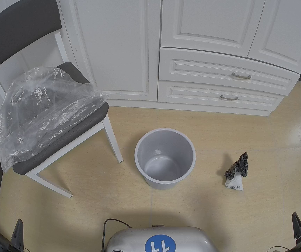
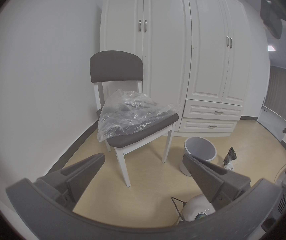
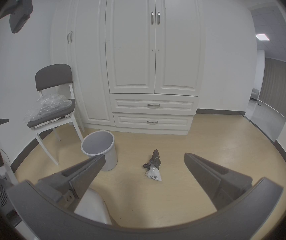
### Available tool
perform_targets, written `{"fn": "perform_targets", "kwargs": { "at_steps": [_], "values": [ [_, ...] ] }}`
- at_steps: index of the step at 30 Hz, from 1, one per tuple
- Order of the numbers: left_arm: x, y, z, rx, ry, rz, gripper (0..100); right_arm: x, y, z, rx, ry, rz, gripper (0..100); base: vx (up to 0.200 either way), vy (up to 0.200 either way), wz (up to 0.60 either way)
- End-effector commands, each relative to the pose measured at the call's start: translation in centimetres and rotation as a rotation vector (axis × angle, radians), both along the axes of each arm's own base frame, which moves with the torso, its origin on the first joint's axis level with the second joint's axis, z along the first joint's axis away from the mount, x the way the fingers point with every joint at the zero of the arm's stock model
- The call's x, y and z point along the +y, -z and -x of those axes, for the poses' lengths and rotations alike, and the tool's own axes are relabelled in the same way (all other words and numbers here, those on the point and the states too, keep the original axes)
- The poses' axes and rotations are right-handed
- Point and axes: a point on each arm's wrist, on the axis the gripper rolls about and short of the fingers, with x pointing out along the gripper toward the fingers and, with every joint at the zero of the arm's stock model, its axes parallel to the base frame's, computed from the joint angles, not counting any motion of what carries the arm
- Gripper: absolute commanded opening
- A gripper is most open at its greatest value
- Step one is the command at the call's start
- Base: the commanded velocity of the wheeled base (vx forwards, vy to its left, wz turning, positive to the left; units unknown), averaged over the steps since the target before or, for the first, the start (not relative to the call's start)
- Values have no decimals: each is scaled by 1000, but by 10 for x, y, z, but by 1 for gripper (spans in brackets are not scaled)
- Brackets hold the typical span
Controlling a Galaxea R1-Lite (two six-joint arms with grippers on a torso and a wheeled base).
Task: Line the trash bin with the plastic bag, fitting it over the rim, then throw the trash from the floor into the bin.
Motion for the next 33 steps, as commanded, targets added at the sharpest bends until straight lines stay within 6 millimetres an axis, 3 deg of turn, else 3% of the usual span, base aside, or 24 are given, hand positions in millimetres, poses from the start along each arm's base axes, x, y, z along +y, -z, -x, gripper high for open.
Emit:
{"fn": "perform_targets", "kwargs": {
  "at_steps": [1,33],
  "values": [
    [0,5,0,0,0,0,100,0,5,0,1,-1,1,100,0,0,0],
    [0,5,0,3,13,-43,100,0,5,0,0,2,-19,100,0,0,0]
  ]
}}
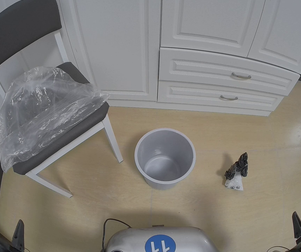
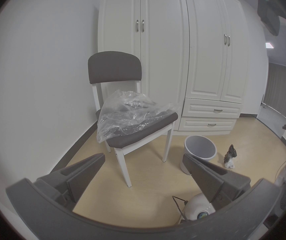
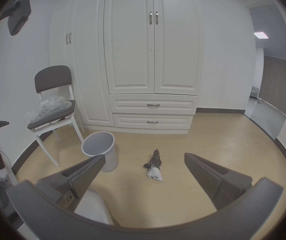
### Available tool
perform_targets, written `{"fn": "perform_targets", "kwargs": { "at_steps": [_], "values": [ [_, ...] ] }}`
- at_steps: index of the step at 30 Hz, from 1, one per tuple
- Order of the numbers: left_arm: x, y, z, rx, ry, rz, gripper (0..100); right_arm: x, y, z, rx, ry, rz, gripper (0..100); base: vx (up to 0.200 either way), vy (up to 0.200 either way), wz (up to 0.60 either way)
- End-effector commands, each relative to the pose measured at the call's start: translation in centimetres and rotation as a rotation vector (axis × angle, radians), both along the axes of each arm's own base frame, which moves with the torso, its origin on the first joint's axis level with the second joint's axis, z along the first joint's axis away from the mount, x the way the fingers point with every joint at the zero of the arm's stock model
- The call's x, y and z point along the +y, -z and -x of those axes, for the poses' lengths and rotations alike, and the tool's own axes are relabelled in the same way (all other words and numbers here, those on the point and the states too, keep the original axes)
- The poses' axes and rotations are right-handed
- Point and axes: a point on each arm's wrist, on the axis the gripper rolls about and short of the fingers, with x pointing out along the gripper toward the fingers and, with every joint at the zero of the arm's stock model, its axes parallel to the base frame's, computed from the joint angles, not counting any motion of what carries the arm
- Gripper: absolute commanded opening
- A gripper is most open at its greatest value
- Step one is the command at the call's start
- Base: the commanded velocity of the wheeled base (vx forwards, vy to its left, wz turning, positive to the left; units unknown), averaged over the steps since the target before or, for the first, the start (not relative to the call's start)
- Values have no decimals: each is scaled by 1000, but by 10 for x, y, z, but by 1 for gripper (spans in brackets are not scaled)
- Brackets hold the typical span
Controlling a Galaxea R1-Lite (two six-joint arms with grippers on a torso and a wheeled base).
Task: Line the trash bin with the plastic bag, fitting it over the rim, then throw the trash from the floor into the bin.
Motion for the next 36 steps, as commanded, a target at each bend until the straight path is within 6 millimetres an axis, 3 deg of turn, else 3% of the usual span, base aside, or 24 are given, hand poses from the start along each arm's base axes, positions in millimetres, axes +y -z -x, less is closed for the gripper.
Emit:
{"fn": "perform_targets", "kwargs": {
  "at_steps": [1,21,26,30,32,34,36],
  "values": [
    [0,5,0,2,10,-38,100,0,5,0,-1,0,-1,100,0,0,0],
    [-1,5,0,-2,44,-61,100,0,5,0,-1,-10,51,100,0,0,0],
    [0,4,0,-6,-7,39,100,0,4,0,-4,1,-12,100,0,0,0],
    [0,3,0,-21,-8,16,100,0,4,0,-5,11,5,100,0,0,0],
    [0,-15,4,-133,-3,-14,100,0,-8,2,-96,-1,56,100,0,0,0],
    [-1,-39,11,-269,27,-20,100,1,-36,9,-252,-33,75,100,0,0,0],
    [-1,-44,14,-285,60,-29,100,2,-47,11,-261,-59,81,100,0,0,0]
  ]
}}
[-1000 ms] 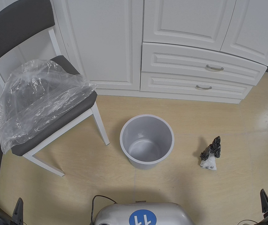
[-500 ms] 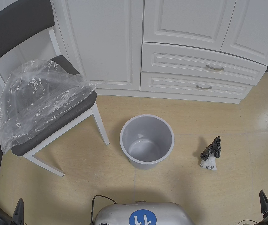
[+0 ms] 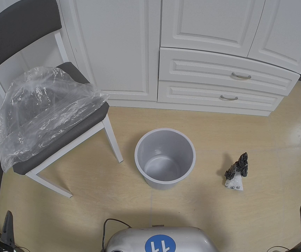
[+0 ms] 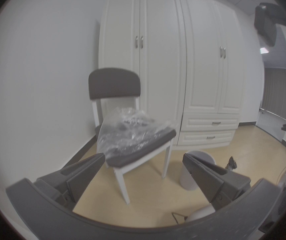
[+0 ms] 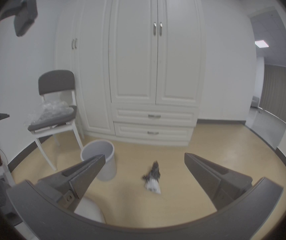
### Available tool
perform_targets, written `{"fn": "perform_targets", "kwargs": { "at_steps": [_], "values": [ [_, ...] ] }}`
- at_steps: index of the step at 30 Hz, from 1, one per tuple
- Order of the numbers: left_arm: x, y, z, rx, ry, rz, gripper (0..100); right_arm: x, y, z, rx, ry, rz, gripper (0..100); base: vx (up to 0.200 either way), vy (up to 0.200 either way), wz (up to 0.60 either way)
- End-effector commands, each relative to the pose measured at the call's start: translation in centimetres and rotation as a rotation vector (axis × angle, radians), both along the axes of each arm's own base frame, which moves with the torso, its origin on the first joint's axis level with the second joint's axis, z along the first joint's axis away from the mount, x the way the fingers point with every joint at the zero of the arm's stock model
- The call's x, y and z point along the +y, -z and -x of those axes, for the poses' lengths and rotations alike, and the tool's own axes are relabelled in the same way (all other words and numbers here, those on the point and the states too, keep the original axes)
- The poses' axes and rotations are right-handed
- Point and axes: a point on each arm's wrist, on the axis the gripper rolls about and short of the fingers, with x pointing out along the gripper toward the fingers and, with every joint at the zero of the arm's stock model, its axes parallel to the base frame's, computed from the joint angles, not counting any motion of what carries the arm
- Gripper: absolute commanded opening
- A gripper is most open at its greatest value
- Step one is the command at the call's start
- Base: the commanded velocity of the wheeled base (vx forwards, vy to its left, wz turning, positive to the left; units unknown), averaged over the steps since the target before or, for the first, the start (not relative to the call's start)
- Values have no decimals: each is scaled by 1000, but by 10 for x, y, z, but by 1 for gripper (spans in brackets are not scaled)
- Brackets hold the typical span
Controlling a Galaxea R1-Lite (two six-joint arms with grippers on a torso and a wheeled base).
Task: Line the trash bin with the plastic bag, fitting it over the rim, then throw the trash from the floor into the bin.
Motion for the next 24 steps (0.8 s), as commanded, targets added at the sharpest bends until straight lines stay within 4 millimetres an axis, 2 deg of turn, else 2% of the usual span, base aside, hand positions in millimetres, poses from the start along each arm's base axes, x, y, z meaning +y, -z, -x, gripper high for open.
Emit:
{"fn": "perform_targets", "kwargs": {
  "at_steps": [1,4,6,8,11,12,14,15,16,18,19,20,22,23,24],
  "values": [
    [-2,-24,11,-119,74,-31,100,3,-38,9,-102,-54,38,100,0,0,0],
    [-2,-18,9,-27,87,-34,100,3,-48,3,4,-44,31,100,0,0,0],
    [-2,-23,8,28,98,-38,100,3,-55,-3,75,-50,26,100,0,0,0],
    [-1,-35,5,88,115,-45,100,2,-59,-11,175,-57,31,100,0,0,0],
    [-1,-57,-7,197,106,-49,100,2,-76,-32,327,-70,46,100,0,0,0],
    [-1,-57,-7,197,106,-49,100,2,-76,-32,327,-70,46,100,0,0,0],
    [0,-73,-29,313,28,-103,100,1,-87,-63,403,-83,69,100,0,0,0],
    [0,-74,-31,325,16,-111,100,1,-89,-66,401,-81,69,100,0,0,0],
    [1,-80,-44,379,-55,-141,100,1,-96,-81,371,-86,72,100,0,0,0],
    [3,-85,-56,429,-117,-177,100,2,-106,-100,322,-89,76,100,0,0,0],
    [3,-85,-56,429,-117,-177,100,2,-106,-100,322,-89,76,100,0,0,0],
    [3,-90,-64,457,-144,-207,100,3,-115,-119,270,-76,81,100,0,0,0],
    [4,-91,-65,458,-148,-212,100,4,-117,-122,263,-71,80,100,0,0,0],
    [5,-96,-67,463,-183,-258,100,8,-125,-136,222,-44,79,100,0,0,0],
    [6,-98,-67,461,-198,-283,100,10,-128,-139,213,-38,74,100,0,0,0]
  ]
}}
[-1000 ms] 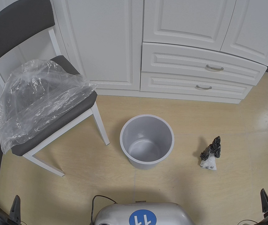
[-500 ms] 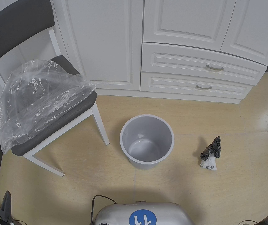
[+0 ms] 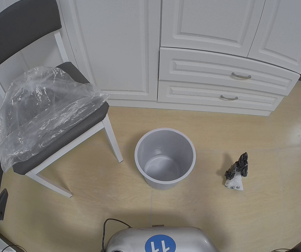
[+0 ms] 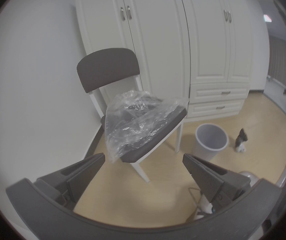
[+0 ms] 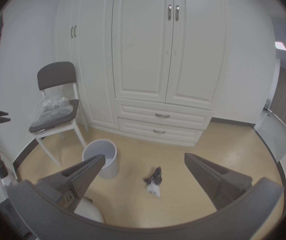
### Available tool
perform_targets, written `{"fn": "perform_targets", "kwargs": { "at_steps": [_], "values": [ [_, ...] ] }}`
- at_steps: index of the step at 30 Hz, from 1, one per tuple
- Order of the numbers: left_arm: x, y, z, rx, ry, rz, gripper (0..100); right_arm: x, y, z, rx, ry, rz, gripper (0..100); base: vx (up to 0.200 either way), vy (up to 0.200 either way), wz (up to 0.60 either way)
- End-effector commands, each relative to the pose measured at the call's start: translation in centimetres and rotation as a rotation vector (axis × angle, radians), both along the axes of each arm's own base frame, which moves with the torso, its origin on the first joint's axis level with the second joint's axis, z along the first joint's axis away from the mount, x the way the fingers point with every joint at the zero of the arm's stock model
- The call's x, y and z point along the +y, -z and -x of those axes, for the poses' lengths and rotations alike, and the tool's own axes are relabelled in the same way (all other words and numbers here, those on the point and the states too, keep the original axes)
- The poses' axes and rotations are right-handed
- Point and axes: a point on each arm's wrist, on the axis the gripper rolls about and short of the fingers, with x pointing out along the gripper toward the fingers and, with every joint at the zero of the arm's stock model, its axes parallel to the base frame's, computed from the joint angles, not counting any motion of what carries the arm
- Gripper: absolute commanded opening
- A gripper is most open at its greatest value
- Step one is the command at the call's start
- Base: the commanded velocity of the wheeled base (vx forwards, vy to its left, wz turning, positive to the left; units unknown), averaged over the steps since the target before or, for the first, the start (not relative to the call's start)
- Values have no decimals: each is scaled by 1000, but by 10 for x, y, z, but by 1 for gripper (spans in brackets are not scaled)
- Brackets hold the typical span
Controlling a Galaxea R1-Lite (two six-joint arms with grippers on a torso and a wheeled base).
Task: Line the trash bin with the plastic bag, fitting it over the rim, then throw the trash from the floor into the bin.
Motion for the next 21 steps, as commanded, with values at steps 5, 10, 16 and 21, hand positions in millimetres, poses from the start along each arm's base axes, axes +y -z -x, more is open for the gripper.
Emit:
{"fn": "perform_targets", "kwargs": {
  "at_steps": [5,10,16,21],
  "values": [
    [7,-36,-36,134,-135,-276,100,25,-28,-68,6,1,-74,100,0,0,0],
    [12,-46,-56,206,-131,-397,100,32,-25,-65,22,-7,-159,100,0,0,0],
    [40,-56,-104,337,-199,-524,100,35,-26,-72,33,-6,-250,100,0,0,0],
    [53,-49,-120,381,-140,-571,100,35,-32,-73,-7,-10,-272,100,0,0,0]
  ]
}}
